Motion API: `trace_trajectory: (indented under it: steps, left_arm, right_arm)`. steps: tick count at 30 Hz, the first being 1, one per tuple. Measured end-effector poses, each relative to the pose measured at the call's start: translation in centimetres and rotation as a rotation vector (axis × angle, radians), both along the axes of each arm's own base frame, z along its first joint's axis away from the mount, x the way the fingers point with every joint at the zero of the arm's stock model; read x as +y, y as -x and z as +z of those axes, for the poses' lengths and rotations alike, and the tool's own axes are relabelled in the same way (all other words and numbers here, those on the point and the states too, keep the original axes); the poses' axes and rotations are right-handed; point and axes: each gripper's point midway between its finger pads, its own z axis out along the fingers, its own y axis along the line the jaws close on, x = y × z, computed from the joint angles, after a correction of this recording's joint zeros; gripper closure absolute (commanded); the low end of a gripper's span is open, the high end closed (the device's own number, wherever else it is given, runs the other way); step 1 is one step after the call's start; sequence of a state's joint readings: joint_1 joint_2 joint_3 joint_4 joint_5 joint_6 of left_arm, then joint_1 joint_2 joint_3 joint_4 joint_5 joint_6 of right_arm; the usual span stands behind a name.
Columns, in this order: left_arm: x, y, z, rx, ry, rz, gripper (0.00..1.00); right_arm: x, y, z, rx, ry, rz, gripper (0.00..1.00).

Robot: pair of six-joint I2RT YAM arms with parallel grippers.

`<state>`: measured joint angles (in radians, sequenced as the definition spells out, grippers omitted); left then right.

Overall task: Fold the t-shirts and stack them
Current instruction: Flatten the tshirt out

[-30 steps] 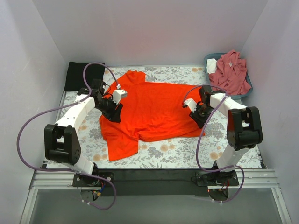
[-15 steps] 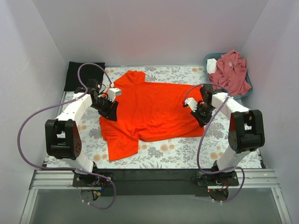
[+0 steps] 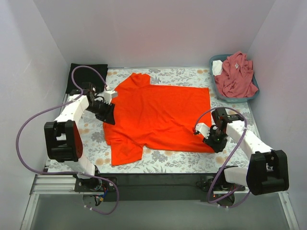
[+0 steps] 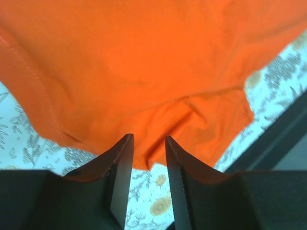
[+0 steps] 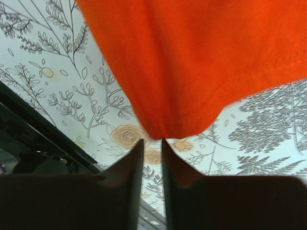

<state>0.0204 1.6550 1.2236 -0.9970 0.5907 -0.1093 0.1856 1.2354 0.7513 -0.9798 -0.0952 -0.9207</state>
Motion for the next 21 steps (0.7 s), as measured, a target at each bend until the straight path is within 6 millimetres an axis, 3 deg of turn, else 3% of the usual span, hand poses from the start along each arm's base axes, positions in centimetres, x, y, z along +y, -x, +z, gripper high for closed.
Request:
trace_trajectory:
  steps: [1,2,3,5,7,9,11,13,16,21]
  left_arm:
    - [0.0,0.4,0.4,-0.003,0.009,-0.014,0.71]
    - [-0.1,1.0,0.9,-0.010,0.020,-0.035,0.72]
    - [-0.2,1.5,1.6,-0.024,0.028,-0.058,0.73]
    - [-0.7,2.6,2.6,-0.058,0.027,-0.114,0.74]
    - [-2.1,4.7,3.4,-0.094,0.021,-0.208,0.74]
    - [-3.9,7.5,3.2,-0.101,0.001,-0.324,0.74]
    - [-5.6,10.6,2.0,-0.086,-0.033,-0.447,0.74]
    - [-6.7,13.1,0.3,-0.047,-0.080,-0.546,0.75]
    - [-6.9,14.5,-2.2,0.006,-0.177,-0.610,0.76]
    - [-6.6,13.4,-5.0,-0.022,-0.332,-0.639,0.77]
  right_arm:
    - [-0.2,0.3,-0.2,0.006,0.010,0.008,0.59]
    - [-0.5,0.7,-0.2,0.015,0.019,0.011,0.41]
    - [-0.5,0.7,0.0,0.012,0.022,0.015,0.32]
    - [-0.5,0.3,0.5,-0.008,0.021,0.018,0.29]
    - [0.0,-0.8,2.0,-0.044,0.000,0.016,0.29]
    - [0.9,-3.0,4.1,-0.107,-0.038,0.004,0.39]
    - [2.0,-5.3,6.0,-0.150,-0.081,-0.018,0.48]
    - [2.9,-7.3,6.7,-0.156,-0.112,-0.042,0.51]
    - [3.7,-8.7,5.3,-0.095,-0.126,-0.089,0.52]
    - [3.9,-8.7,2.0,0.034,-0.103,-0.150,0.52]
